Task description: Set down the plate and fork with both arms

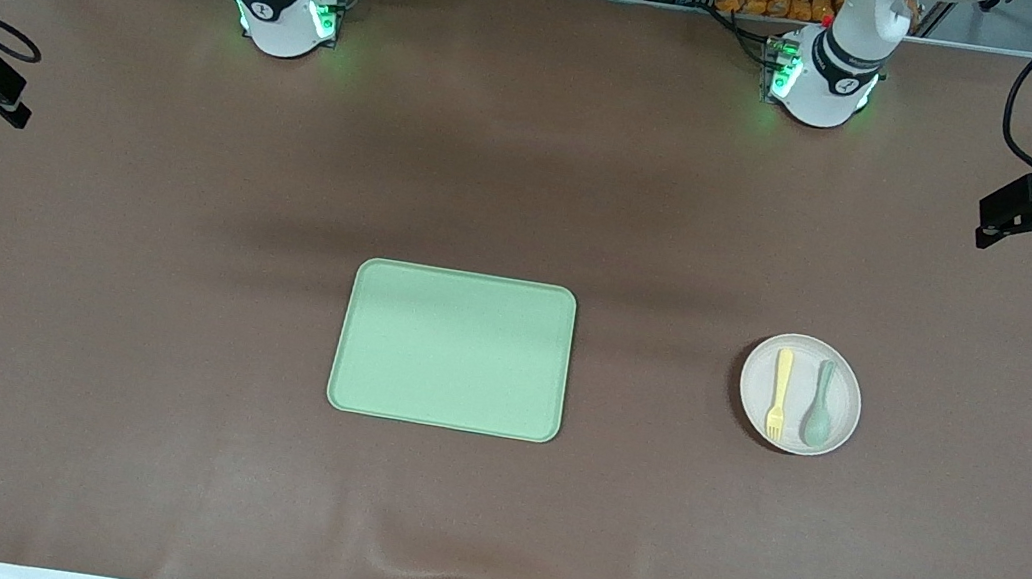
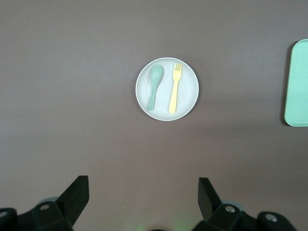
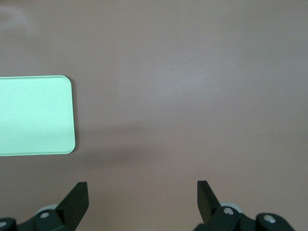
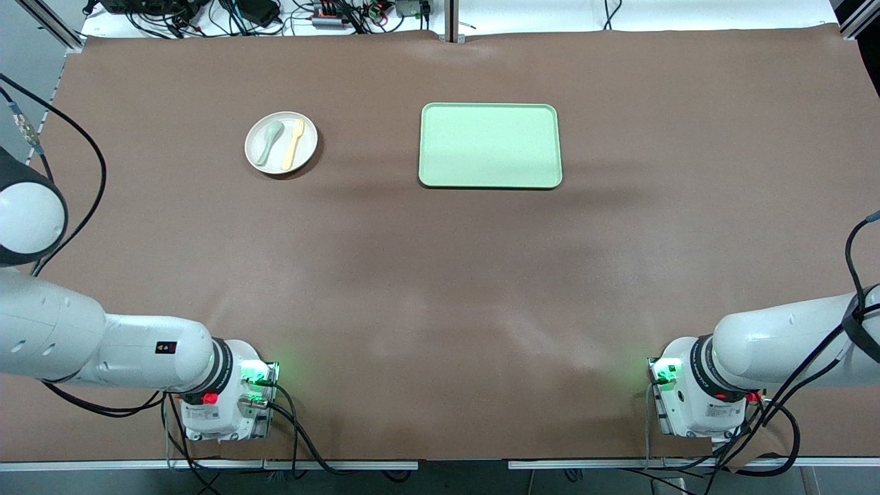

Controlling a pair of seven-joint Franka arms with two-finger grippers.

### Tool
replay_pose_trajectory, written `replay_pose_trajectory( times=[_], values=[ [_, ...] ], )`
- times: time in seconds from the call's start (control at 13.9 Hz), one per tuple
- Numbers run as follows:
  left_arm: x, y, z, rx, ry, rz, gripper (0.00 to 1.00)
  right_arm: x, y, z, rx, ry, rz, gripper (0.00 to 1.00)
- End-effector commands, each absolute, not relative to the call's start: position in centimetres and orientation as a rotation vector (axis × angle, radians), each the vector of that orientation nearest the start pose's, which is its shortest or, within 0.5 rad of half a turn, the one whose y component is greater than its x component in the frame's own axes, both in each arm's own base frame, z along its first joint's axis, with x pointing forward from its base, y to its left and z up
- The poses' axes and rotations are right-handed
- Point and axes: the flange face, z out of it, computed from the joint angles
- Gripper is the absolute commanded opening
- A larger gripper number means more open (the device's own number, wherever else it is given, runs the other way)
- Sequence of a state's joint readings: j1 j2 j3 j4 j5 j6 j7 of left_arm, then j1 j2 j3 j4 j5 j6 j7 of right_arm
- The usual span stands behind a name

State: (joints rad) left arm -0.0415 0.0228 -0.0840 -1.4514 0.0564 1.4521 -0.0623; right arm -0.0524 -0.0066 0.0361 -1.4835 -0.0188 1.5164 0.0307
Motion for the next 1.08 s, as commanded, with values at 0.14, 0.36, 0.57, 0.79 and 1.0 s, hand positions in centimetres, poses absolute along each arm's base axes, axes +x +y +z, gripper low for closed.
replay_pose_trajectory(
  times=[0.14,0.36,0.57,0.79,1.0],
  values=[
    [54.0,-6.2,66.3,-3.101,0.1,0.018,1.0,54.4,-1.9,66.5,-3.153,0.091,-0.063,1.0],
    [54.3,-5.9,65.1,-3.118,0.102,0.057,1.0,54.4,-1.9,66.6,-3.153,0.091,-0.065,1.0],
    [56.2,-3.9,62.6,-3.11,0.051,0.047,1.0,54.4,-2.1,66.5,-3.153,0.098,-0.063,1.0],
    [57.6,-1.5,55.3,-3.117,0.088,0.026,1.0,54.4,-2.4,66.5,-3.152,0.105,-0.06,1.0],
    [58.7,1.6,43.3,-3.117,0.032,-0.102,1.0,54.4,-2.2,66.5,-3.151,0.1,-0.065,1.0]
  ],
)
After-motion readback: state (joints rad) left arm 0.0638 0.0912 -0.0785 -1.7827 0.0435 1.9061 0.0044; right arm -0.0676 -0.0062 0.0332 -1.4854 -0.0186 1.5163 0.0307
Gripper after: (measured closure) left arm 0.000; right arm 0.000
